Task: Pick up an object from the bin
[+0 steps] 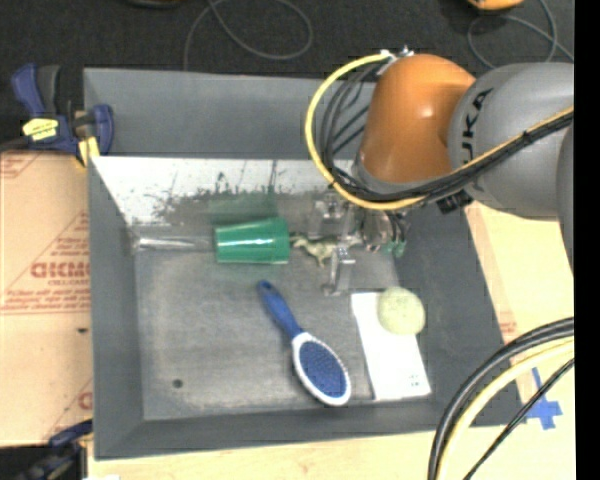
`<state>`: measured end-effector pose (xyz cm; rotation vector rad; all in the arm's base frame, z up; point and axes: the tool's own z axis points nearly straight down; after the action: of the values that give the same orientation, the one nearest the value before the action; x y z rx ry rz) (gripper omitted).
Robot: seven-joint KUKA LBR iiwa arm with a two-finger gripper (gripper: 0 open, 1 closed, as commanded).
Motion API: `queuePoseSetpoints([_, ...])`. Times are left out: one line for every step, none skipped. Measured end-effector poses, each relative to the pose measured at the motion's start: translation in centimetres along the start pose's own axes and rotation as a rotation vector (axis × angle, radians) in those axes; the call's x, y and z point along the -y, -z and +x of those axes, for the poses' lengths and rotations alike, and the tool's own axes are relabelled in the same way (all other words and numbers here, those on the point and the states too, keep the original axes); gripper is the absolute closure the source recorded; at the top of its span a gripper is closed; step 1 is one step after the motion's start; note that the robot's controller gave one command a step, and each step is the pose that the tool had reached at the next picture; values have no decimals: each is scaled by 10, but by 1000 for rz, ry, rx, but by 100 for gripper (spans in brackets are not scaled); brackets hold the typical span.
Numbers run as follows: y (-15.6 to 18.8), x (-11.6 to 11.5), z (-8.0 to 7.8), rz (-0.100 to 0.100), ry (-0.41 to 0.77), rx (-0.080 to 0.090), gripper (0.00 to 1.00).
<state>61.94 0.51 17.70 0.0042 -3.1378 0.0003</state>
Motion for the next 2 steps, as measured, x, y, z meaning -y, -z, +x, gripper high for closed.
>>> queuePoseSetpoints([5,0,-2,0,0,8,0])
queuePoseSetpoints([-8,-47,-20,0,-126,11,0])
